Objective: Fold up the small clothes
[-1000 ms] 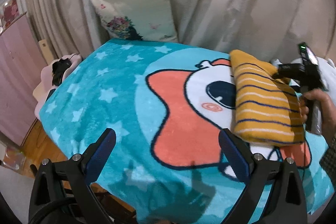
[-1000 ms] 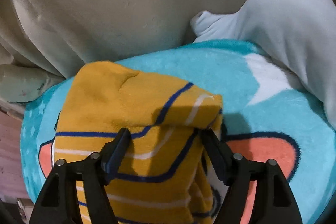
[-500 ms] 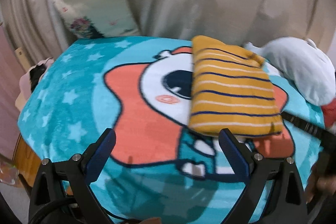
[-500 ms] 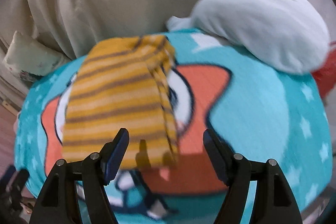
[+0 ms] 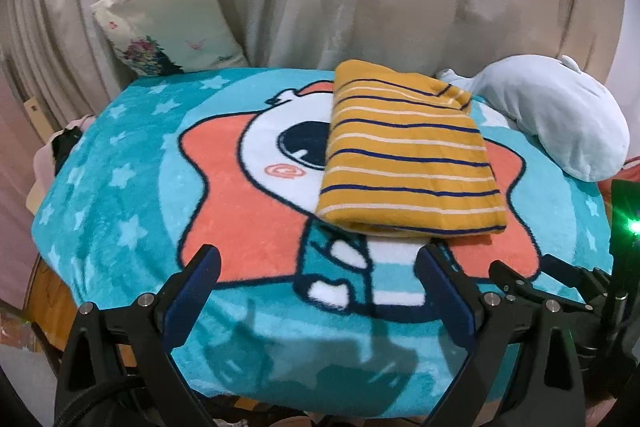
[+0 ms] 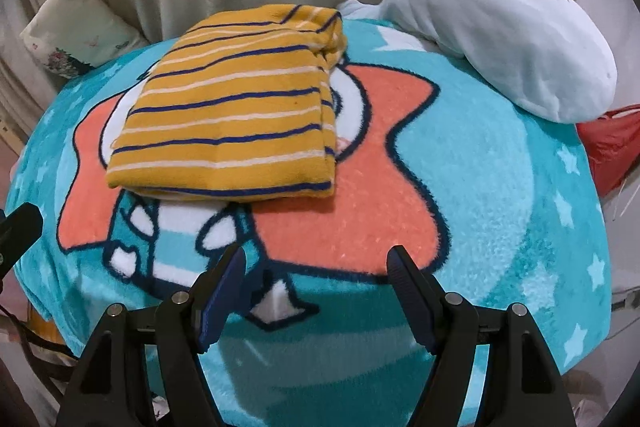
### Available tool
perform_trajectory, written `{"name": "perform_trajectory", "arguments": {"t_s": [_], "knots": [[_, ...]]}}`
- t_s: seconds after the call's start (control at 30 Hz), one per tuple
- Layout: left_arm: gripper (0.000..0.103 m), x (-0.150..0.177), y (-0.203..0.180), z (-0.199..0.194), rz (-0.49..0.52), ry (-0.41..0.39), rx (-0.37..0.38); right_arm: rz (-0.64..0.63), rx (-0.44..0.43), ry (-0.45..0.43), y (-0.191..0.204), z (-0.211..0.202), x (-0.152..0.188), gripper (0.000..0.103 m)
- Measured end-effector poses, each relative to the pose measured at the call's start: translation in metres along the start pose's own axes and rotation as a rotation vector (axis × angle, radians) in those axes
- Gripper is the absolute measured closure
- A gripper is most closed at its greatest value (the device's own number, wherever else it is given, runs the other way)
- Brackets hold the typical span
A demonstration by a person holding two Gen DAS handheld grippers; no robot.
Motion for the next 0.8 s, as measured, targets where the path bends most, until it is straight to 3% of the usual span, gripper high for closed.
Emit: {"name": "perform_trajectory", "arguments": {"t_s": [0.57, 0.8], "knots": [[0.005, 0.016, 0.020, -0.011, -0.059, -0.002, -0.050, -0.060, -0.038, 0.010, 0.020, 0.005, 0.005, 0.025], [0.005, 0.011, 0.030, -0.024, -0.077, -0.064, -0.081, -0.080, -0.044, 0.029, 0.031, 0.011, 0.005, 0.025]]}}
Point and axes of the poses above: each gripper's, at about its wrist camera, not at the fingertips, and z roughly the way its jaws point, y to its left, x to its underside, the point moved 7 cm from there along z, roughly the way its jaws point, and after that the axes turned 11 degrees about x, right-handed, at the moved point
